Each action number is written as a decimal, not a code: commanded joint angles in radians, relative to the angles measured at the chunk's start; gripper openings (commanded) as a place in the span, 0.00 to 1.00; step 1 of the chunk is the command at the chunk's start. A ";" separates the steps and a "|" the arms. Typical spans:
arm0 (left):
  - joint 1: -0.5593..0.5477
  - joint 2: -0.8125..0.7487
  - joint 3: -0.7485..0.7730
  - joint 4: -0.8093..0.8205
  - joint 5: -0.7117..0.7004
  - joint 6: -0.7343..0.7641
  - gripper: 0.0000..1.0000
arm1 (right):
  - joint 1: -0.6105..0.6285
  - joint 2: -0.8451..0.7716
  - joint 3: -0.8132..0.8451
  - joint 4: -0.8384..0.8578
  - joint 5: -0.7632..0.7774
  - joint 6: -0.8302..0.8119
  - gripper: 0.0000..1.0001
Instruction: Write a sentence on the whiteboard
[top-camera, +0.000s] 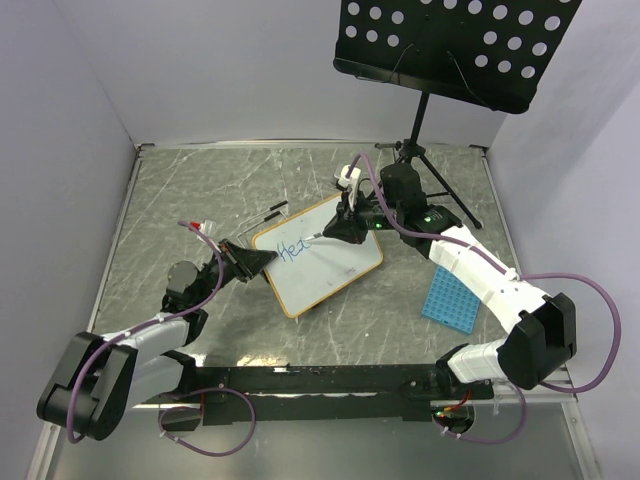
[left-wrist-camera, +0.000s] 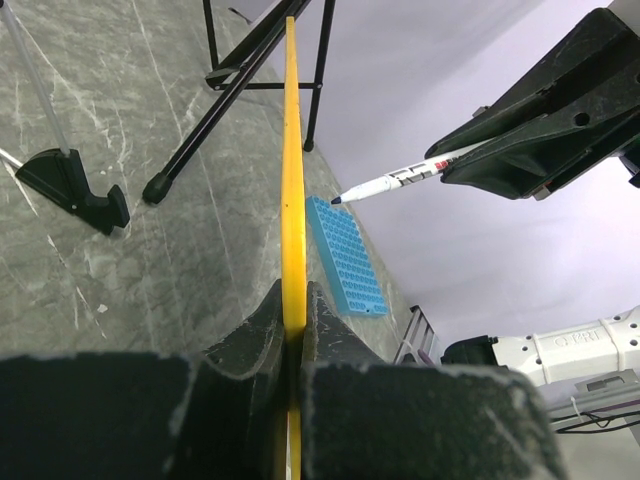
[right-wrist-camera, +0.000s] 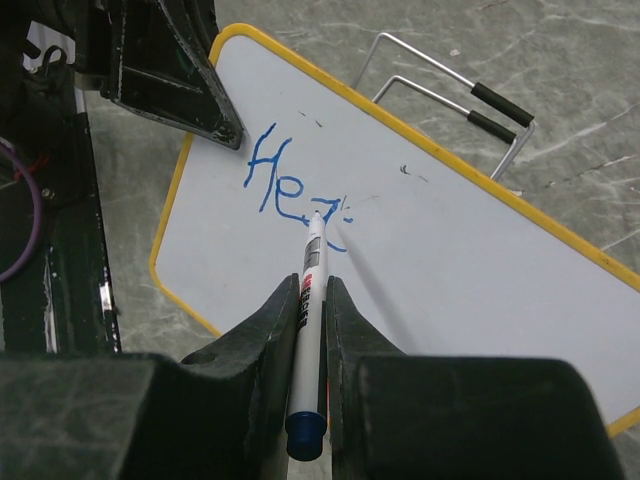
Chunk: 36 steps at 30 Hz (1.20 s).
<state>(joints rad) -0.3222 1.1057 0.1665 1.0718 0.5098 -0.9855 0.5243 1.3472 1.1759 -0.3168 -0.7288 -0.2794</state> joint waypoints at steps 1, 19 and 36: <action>0.002 -0.040 0.011 0.131 0.003 -0.021 0.01 | -0.006 -0.026 0.007 0.033 -0.023 -0.014 0.00; 0.002 -0.023 0.011 0.162 0.009 -0.038 0.01 | -0.003 0.010 0.036 0.018 0.015 -0.034 0.00; 0.002 -0.017 0.016 0.175 0.018 -0.044 0.01 | -0.003 0.040 0.062 0.036 0.066 -0.004 0.00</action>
<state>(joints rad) -0.3222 1.1027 0.1665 1.0801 0.5125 -0.9901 0.5247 1.3788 1.1816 -0.3157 -0.6708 -0.2958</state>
